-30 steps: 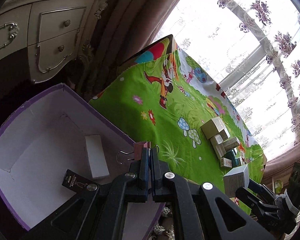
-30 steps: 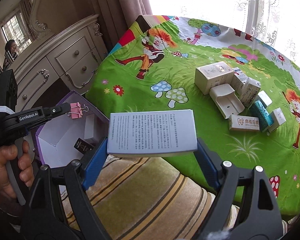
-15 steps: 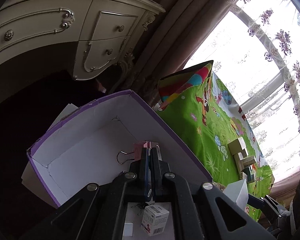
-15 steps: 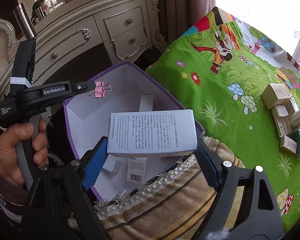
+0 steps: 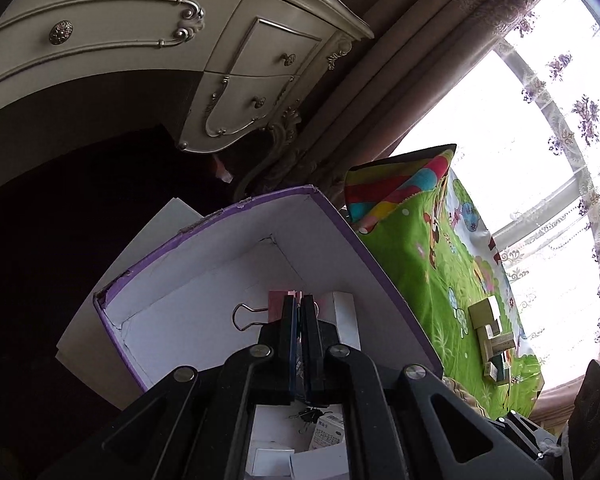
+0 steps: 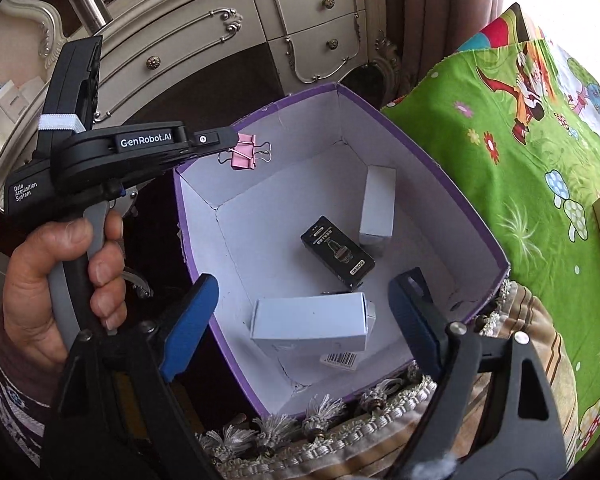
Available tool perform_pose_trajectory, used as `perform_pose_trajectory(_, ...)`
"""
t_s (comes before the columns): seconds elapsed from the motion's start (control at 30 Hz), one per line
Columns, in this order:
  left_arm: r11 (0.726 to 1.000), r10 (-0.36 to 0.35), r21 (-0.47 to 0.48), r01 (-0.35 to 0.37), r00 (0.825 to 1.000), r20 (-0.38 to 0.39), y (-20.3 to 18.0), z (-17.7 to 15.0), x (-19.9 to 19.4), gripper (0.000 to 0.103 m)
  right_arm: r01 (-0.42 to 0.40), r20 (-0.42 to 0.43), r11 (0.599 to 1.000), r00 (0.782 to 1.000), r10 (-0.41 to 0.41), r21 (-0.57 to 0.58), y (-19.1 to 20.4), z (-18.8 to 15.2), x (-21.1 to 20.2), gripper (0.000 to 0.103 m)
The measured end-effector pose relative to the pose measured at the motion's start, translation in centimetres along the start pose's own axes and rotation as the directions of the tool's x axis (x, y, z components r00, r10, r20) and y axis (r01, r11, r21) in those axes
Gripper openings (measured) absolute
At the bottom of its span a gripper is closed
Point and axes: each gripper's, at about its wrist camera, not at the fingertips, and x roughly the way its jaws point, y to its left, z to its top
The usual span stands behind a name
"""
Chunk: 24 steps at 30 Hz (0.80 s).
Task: Organize rigid objects
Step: 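Drop the white box and pink clip into the purple box with both grippers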
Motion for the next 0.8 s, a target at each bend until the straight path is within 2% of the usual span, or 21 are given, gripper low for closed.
perform_pose_trajectory(0.1, 1.000, 0.001, 0.000, -0.001, 1.000, -0.001, -0.1, 0.0, 0.0, 0.002, -0.007, 0.007, 1.000, 1.000, 0.007, 0.006, -0.4, 0.1, -0.3, 0.094)
perform_pose_trajectory(0.57, 1.000, 0.011, 0.001, -0.011, 1.000, -0.016, -0.9, -0.2, 0.4, 0.004, 0.085, 0.052, 0.985, 0.994, -0.094, 0.149, -6.4, -1.8, -3.3, 0.094)
perform_pose_trajectory(0.8, 1.000, 0.015, 0.025, -0.014, 0.999, -0.030, -2.2, -0.4, 0.8, 0.004, 0.094, 0.071, 0.974, 0.991, -0.111, 0.204, -8.4, -2.9, -4.5, 0.094)
